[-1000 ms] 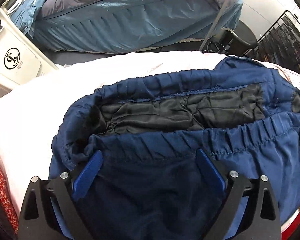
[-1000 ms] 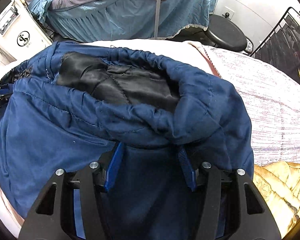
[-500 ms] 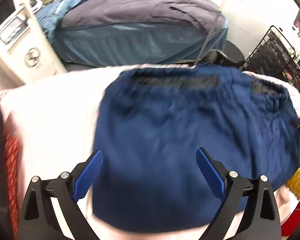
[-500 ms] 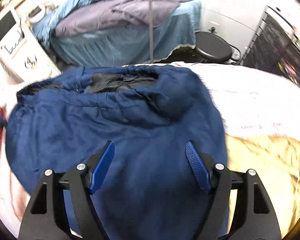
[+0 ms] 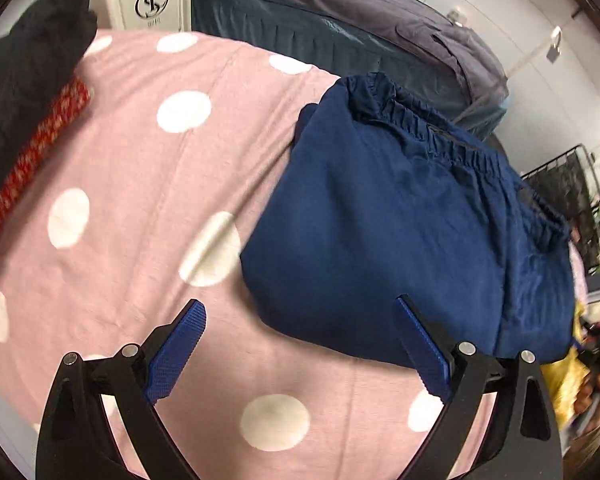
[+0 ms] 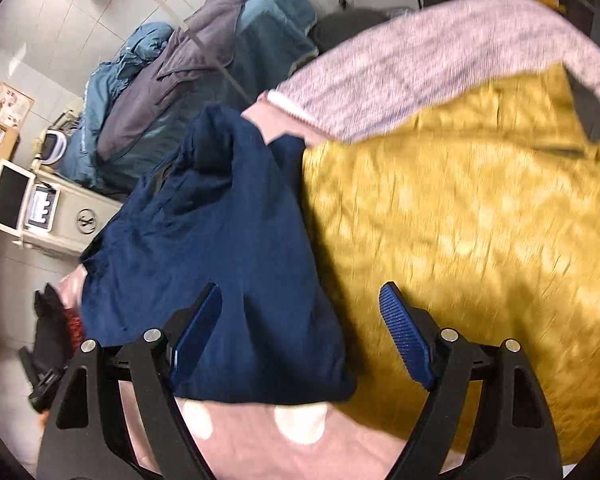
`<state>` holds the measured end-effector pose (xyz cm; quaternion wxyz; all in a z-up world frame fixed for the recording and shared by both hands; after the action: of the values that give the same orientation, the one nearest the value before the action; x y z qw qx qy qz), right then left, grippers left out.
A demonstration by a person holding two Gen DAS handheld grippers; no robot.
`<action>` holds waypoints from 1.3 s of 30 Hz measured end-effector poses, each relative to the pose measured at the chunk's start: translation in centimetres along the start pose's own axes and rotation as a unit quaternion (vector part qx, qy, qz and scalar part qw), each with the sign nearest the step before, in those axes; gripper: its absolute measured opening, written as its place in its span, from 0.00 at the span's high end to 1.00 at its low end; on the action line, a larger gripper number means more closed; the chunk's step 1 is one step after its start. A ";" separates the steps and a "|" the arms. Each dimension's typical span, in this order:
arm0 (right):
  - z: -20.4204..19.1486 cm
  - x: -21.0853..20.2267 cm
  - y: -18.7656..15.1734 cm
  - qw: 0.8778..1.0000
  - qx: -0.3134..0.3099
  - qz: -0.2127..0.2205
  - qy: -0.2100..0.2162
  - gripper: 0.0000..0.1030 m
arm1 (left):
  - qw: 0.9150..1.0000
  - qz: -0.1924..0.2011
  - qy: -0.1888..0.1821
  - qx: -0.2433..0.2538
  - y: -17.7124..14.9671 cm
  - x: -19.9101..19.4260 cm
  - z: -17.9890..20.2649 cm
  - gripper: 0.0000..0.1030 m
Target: Fold large clothes
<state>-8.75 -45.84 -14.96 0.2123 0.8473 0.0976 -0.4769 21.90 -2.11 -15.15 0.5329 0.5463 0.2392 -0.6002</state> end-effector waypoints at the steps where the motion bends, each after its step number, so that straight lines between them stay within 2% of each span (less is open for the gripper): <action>1: -0.1 0.2 -0.2 1.000 -0.003 -0.007 0.005 0.22 | 1.000 -0.002 -0.010 -0.005 0.0 -0.1 0.0 0.10; 3: -0.2 0.5 -0.6 1.000 -0.009 -0.018 0.012 0.22 | 0.999 -0.005 -0.029 -0.019 0.3 0.4 0.1 0.10; 9: -0.4 2.9 0.1 0.998 -0.029 -0.046 0.014 0.22 | 0.998 -0.027 -0.044 -0.025 1.3 2.5 0.2 0.10; 13: -0.4 4.4 1.1 0.996 -0.026 -0.067 0.042 0.22 | 0.998 -0.046 -0.034 -0.003 2.2 4.2 0.2 0.10; 16: -1.2 5.5 2.0 0.994 -0.045 -0.084 0.051 0.22 | 0.998 -0.058 -0.040 0.006 3.3 5.6 0.4 0.10; 19: -1.7 6.7 2.7 0.992 -0.050 -0.101 0.064 0.22 | 0.995 -0.075 -0.059 -0.006 4.4 7.5 0.2 0.10; 23: -2.8 9.3 3.6 0.987 -0.055 -0.130 0.077 0.22 | 0.993 -0.096 -0.066 -0.004 5.8 10.0 0.2 0.08; 26: -3.8 11.2 3.9 0.984 -0.068 -0.152 0.072 0.22 | 0.991 -0.111 -0.072 -0.008 6.4 11.6 0.2 0.05; 28: -4.3 12.3 4.0 0.982 -0.070 -0.165 0.066 0.22 | 0.988 -0.125 -0.092 -0.019 6.9 13.0 0.2 0.05; 32: -4.4 13.7 4.1 0.981 -0.056 -0.170 0.068 0.20 | 0.981 -0.145 -0.120 -0.046 7.6 15.0 0.5 0.05; 35: -4.3 14.5 4.2 0.983 -0.055 -0.165 0.063 0.21 | 0.981 -0.146 -0.120 -0.040 8.3 15.6 1.1 0.05; 39: -4.6 15.1 4.2 0.985 -0.059 -0.155 0.042 0.26 | 0.981 -0.141 -0.128 -0.039 9.1 15.6 1.9 0.06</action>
<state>4.27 -48.06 -24.54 0.1812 0.8268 0.2650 -0.4619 31.90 -12.57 -26.14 0.4897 0.4045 0.2672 -0.7247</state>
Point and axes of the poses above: each gripper's, at about its wrist camera, not at the fingertips, and x roughly the way its jaws point, z to its right, y to its top, the point moved 4 cm from there along x, roughly the way its jaws point, and after that the axes turned 1 degree about -y, right-handed, at the moved point
